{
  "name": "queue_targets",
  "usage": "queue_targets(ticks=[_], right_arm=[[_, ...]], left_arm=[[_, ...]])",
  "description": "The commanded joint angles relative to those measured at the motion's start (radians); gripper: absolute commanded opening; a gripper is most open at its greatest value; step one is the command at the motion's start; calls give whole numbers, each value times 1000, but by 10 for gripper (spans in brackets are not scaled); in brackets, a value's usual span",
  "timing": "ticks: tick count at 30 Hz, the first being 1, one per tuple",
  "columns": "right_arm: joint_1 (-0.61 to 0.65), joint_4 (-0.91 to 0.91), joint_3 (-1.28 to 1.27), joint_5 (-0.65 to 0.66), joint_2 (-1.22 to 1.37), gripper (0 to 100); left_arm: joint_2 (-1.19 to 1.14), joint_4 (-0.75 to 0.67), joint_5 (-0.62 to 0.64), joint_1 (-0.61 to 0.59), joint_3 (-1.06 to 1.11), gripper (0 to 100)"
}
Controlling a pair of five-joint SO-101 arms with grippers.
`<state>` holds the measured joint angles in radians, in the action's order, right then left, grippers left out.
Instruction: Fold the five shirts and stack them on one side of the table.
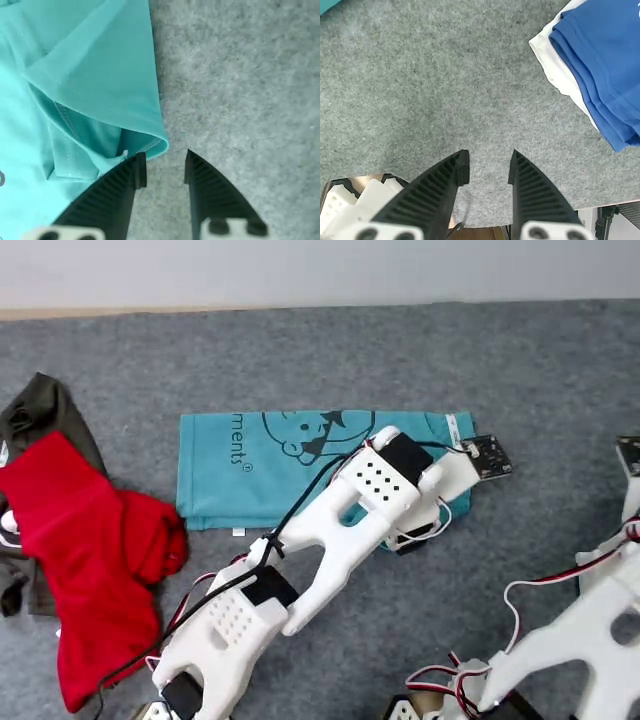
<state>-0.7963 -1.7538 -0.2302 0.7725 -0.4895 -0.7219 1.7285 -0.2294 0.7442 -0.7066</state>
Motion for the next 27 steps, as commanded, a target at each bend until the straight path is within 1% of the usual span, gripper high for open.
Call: queue_targets(ticks=[1, 7, 19, 21, 27], right_arm=[[-10, -27, 3, 14, -22, 133], [-10, -27, 3, 14, -22, 133], [-10, -27, 3, 14, -24, 133], [-10, -27, 3, 14, -24, 133], [-12, -27, 3, 14, -25, 133]], left_arm=[[-12, -41, 2, -34, -2, 130], [-48, -38, 5, -25, -5, 130], [97, 25, 11, 11, 7, 130], [91, 20, 21, 12, 36, 130], [49, -61, 21, 6, 101, 130]])
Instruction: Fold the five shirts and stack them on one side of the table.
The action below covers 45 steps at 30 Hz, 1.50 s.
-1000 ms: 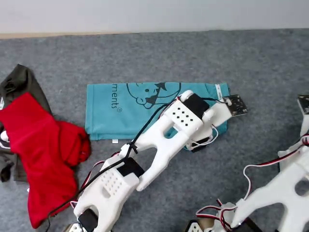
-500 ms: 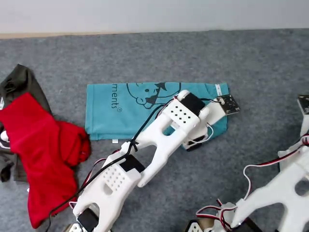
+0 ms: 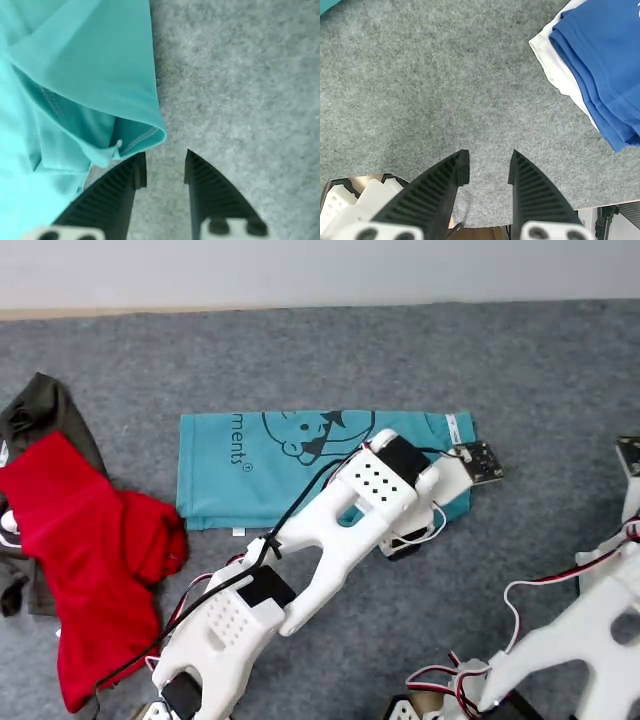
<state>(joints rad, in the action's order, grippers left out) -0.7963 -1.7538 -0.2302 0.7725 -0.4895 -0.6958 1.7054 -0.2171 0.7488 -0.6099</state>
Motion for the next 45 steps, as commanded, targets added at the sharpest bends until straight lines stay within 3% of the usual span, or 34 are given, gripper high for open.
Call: queue_targets(ticks=[1, 13, 18, 22, 32, 39, 45], right_arm=[[-12, -27, 3, 14, -25, 133], [-12, -27, 3, 15, -22, 133], [-12, -27, 3, 15, -22, 133], [-12, -27, 3, 15, -22, 133], [-12, -28, 3, 15, -22, 133], [-8, -28, 3, 15, -22, 133], [-10, -28, 3, 15, -22, 133]], left_arm=[[12, -52, 9, 2, 5, 130], [-123, -132, 8, 2, -4, 85], [-71, -118, -34, 2, -4, 2], [14, -101, -40, -5, -2, 2], [14, -221, -63, -164, -4, 2], [-77, -305, -60, -201, -5, 9], [-92, -318, 2, -203, -56, 144]])
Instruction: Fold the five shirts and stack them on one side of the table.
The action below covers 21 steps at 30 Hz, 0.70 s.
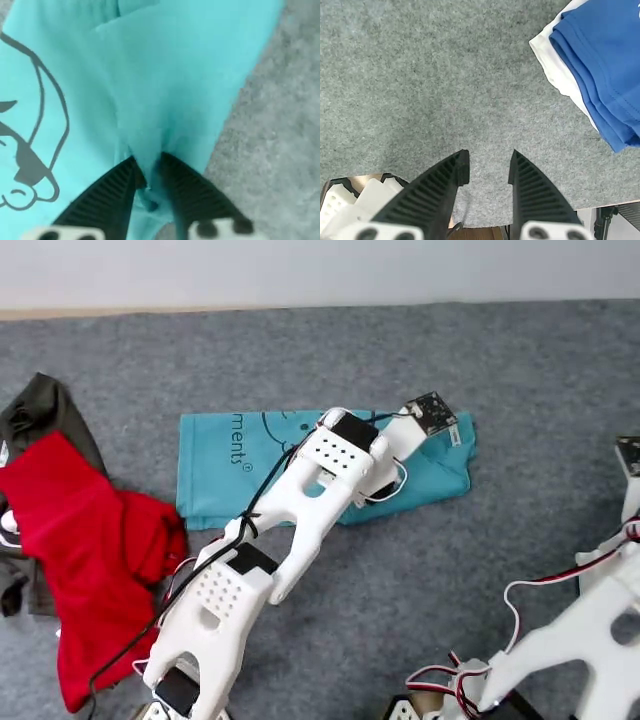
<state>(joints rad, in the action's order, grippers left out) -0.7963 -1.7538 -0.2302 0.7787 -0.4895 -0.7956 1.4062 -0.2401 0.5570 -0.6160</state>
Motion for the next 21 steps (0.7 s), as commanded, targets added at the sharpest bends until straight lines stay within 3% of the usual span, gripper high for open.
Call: queue_targets(ticks=[1, 6, 13, 21], right_arm=[[-8, -28, 3, 9, -22, 133], [-10, -31, 3, 9, -28, 133], [-10, -33, 3, 9, -30, 133], [-10, -35, 3, 9, -30, 133]], left_arm=[[8, -18, 26, -11, -61, 152], [9, 5, 8, -14, -94, 156], [9, 61, -25, -109, -156, 152], [51, 313, -34, -130, -383, 151]])
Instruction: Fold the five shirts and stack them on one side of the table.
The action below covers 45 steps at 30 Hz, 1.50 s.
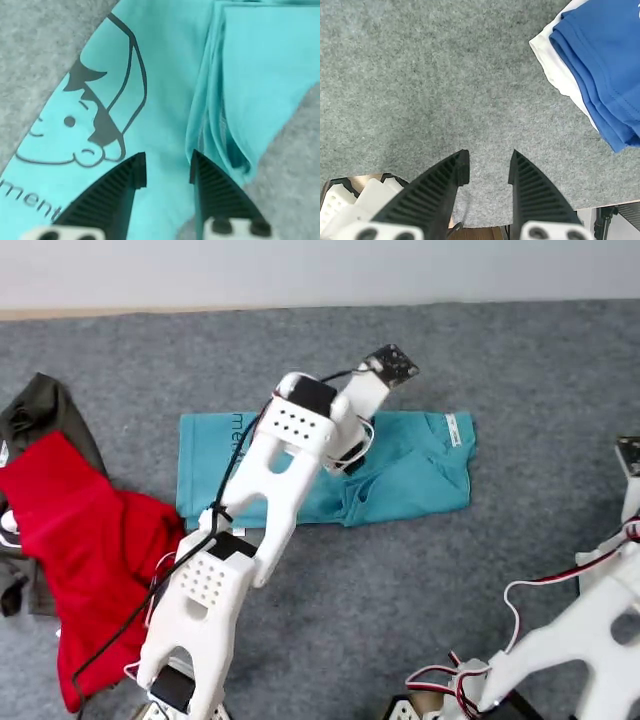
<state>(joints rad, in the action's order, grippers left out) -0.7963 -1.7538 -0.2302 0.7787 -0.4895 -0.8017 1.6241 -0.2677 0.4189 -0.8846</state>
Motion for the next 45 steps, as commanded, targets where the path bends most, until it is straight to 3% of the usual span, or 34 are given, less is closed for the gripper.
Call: queue_targets(ticks=[1, 11, 18, 26, 31, 39, 45], right_arm=[[-10, -35, 3, 9, -30, 133], [-38, -33, 3, 9, -28, 133], [-70, -31, -29, 86, -30, 133], [-70, -28, -44, 86, -30, 133], [-70, -28, -44, 86, -30, 133], [-70, -28, -44, 86, -30, 133], [-70, -28, -44, 86, -30, 133]], left_arm=[[64, 129, -5, 28, -145, 150], [146, 110, -9, 187, 125, 36], [29, -9, -9, 146, 189, 4], [-91, -103, -23, 86, 186, 4], [-84, -52, -44, 89, 128, 4], [-86, 129, -40, 97, -157, 3], [-60, 130, -37, 91, -232, 3]])
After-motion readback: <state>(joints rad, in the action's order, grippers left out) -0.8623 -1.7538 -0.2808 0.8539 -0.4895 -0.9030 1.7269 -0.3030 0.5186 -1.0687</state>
